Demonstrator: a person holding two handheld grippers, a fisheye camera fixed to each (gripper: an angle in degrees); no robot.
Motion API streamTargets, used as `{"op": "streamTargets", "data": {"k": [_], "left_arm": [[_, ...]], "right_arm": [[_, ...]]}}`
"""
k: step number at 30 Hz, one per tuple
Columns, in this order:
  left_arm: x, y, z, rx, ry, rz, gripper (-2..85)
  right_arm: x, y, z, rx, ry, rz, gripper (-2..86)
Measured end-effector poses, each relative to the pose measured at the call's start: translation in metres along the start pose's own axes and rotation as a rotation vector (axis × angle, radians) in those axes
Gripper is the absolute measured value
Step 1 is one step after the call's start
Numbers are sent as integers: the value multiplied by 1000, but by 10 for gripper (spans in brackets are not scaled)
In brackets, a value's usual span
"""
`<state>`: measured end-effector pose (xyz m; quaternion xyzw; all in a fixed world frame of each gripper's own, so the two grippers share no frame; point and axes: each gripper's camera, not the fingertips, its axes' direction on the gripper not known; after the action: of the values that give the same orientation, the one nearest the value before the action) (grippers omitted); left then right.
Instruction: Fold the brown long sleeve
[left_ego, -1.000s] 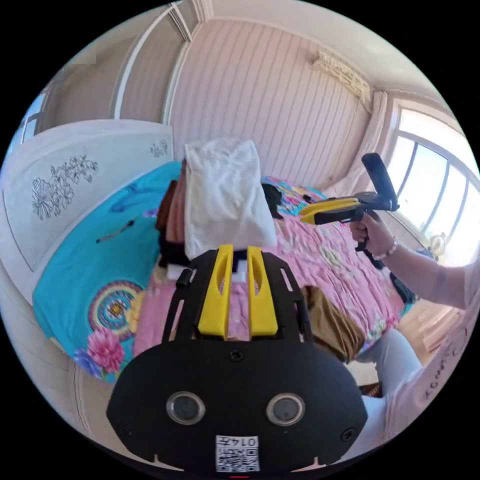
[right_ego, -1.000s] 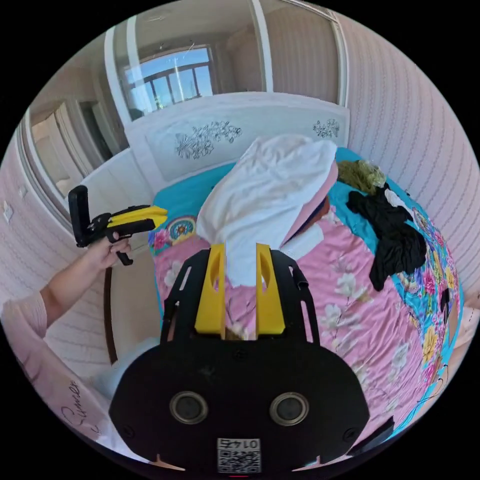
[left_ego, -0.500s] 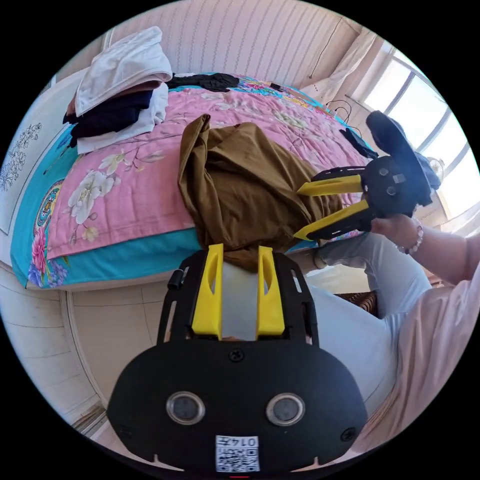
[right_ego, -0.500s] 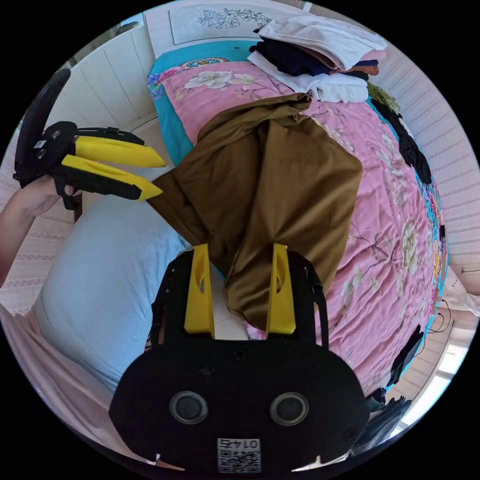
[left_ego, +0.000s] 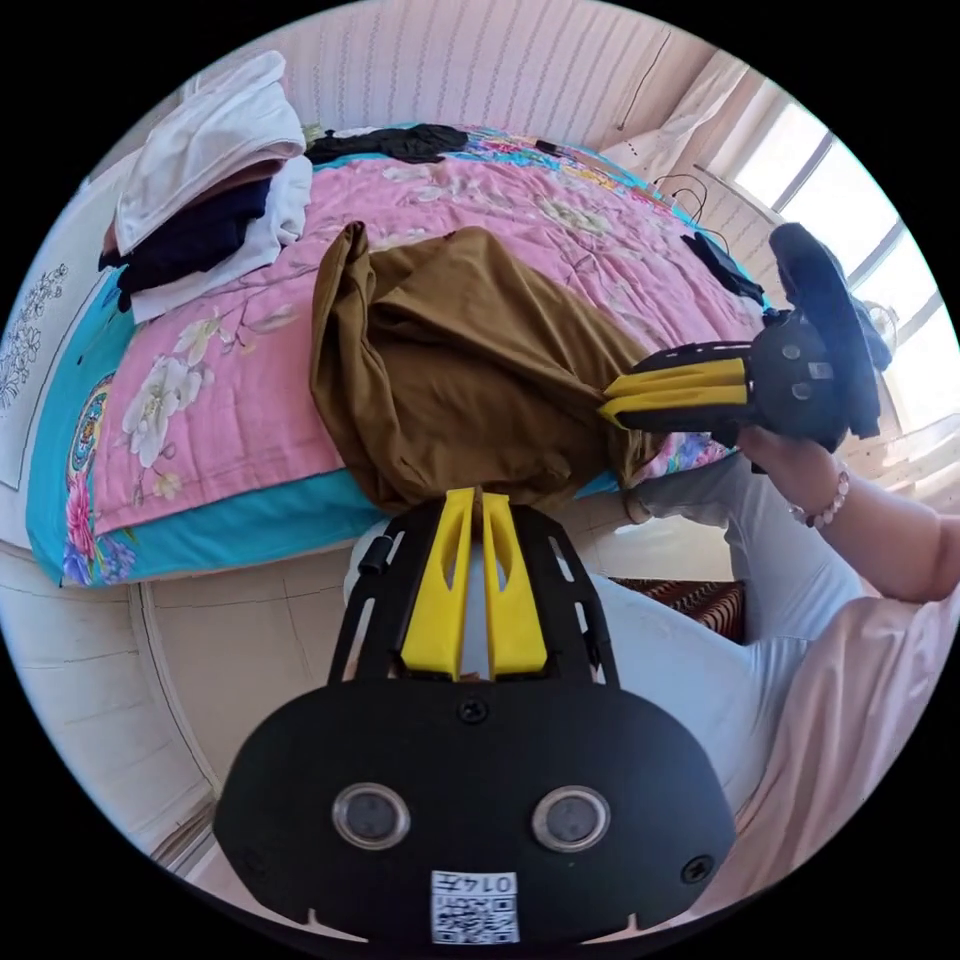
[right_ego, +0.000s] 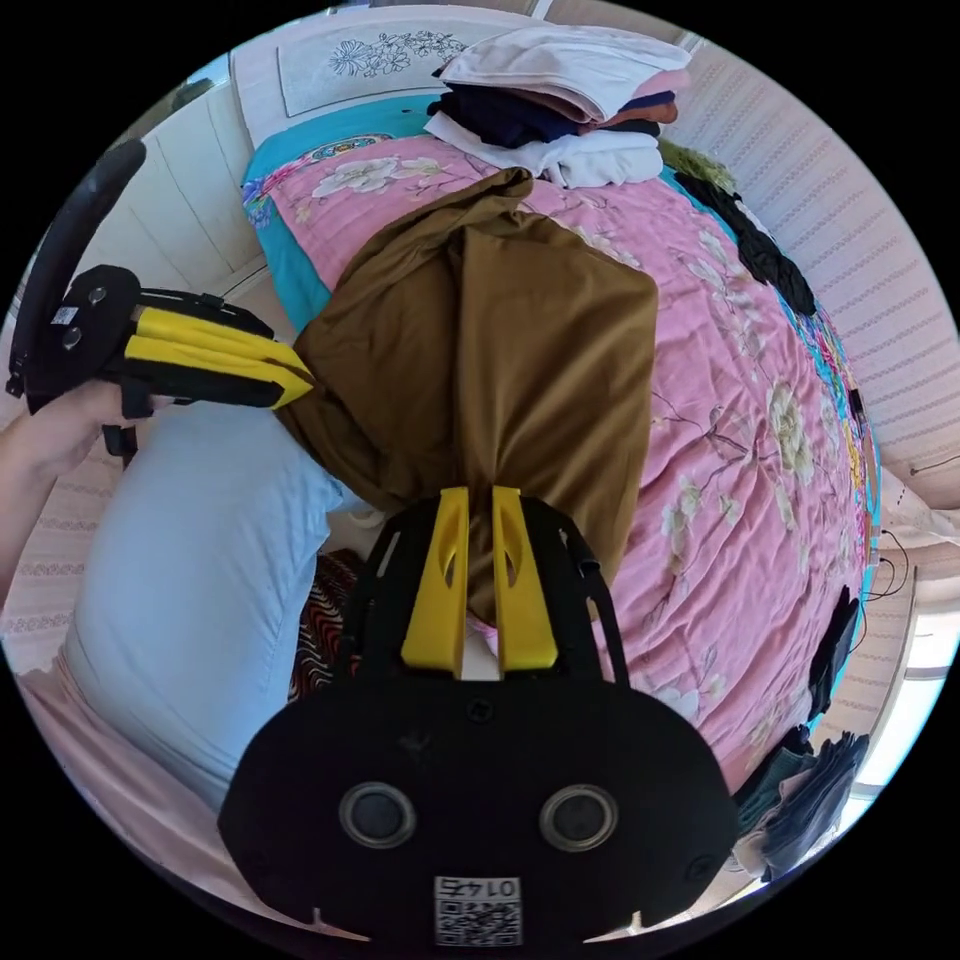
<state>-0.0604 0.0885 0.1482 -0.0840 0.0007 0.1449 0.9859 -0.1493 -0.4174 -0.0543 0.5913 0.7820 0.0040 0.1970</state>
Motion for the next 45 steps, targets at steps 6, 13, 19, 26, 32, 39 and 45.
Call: {"op": "streamTargets", "data": {"k": [6, 13, 19, 26, 32, 39, 45], "left_arm": [[-4, 27, -66, 174, 73, -48, -10], [-19, 63, -132, 390, 176, -141, -10], [-24, 70, -186, 614, 308, -142, -10], [-21, -73, -219, 689, 296, 18, -10], [6, -182, -308, 961, 224, 142, -10], [4, -184, -240, 770, 204, 122, -10], [2, -118, -92, 424, 374, 13, -10]], "right_arm": [[45, 71, -14, 99, -36, 77, 11], [140, 188, -32, 220, -176, 299, 6], [230, 302, -32, 374, -483, 482, 5], [359, 369, -35, 481, -586, 582, 4], [492, 380, -110, 754, -456, 623, 4], [546, 421, -110, 851, -431, 614, 4], [537, 464, 39, 479, -520, 787, 3]]}}
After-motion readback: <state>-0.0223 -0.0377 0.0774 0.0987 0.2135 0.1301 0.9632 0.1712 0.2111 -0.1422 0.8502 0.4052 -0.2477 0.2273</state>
